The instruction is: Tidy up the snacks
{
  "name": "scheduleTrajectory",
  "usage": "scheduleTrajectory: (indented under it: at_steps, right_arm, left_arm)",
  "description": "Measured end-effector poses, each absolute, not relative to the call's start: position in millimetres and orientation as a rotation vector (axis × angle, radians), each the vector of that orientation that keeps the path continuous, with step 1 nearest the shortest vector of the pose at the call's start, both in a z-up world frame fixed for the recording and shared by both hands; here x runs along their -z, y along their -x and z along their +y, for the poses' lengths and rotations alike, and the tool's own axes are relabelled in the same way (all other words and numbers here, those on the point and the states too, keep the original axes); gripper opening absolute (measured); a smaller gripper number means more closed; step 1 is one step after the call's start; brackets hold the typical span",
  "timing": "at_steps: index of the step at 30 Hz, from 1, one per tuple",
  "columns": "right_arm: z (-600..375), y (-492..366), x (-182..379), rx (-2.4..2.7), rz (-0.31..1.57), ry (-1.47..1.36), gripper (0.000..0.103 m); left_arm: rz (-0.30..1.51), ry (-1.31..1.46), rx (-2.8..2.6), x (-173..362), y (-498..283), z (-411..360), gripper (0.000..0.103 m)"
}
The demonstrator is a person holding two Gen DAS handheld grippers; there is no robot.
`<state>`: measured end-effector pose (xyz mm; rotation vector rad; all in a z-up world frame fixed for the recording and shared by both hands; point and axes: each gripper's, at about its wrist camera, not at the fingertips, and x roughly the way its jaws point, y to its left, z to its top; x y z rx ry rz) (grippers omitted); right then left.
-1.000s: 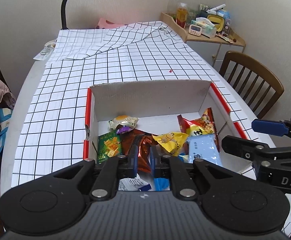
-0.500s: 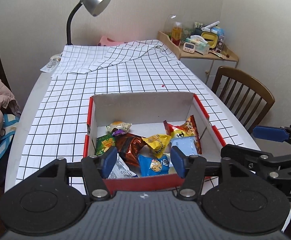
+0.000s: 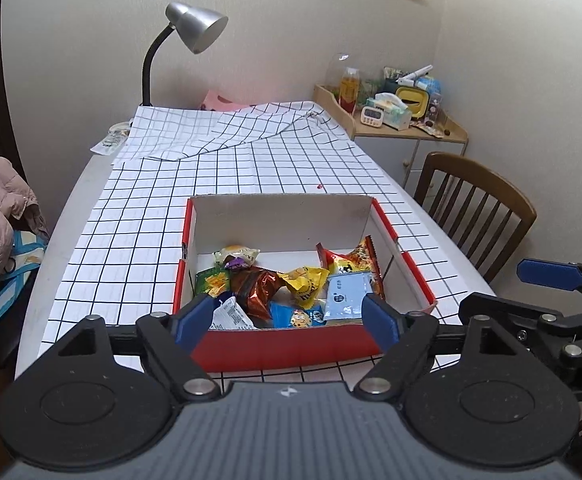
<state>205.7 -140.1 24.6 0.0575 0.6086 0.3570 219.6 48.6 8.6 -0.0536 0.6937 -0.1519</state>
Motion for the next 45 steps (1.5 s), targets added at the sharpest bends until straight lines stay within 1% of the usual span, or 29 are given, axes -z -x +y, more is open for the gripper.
scheduleTrajectory:
  at_steps: [2,4,8,10,19,23,33,45]
  right_arm:
    - [-140.3,-200.6,-25.8,-0.362,0.600,-0.062,0.103]
    - [-140.0,-195.6,-27.4,-0.365,0.592,-0.070,0.103]
    - [-140.3,-187.0,-30.4,-0.378,0.581,-0.089,0.103]
    - [-139.7,-182.8,-31.5,-0.377,0.572,-0.089,0.103]
    - [-137.1,-171.8,-34.1,-0.351,0.560,-0.107,0.103]
    - [-135.5,-169.9,-35.1,-0.347,0.564,-0.100,0.103]
    - [-137.4,-166.1,-39.8,-0.342,0.557,-0.115,0.103]
    - [-139.2,-166.8,-43.9,-0.349,0.571,-0.131,0.103]
  left_arm:
    - [0.686,0.060,0.152,-9.8,-215.0,49.5,0.082]
    - [0.682,0.062,0.151,-10.2,-211.0,50.4,0.088]
    - [0.673,0.070,0.152,-10.6,-203.3,52.4,0.091]
    - [0.671,0.076,0.149,-11.4,-200.9,53.5,0.096]
    - [0.679,0.088,0.112,-15.5,-191.4,59.8,0.096]
    - [0.700,0.050,0.090,-17.7,-190.3,57.7,0.096]
    - [0.682,0.065,0.082,-32.9,-181.4,57.1,0.096]
    - [0.721,0.088,0.089,-33.5,-181.7,58.4,0.096]
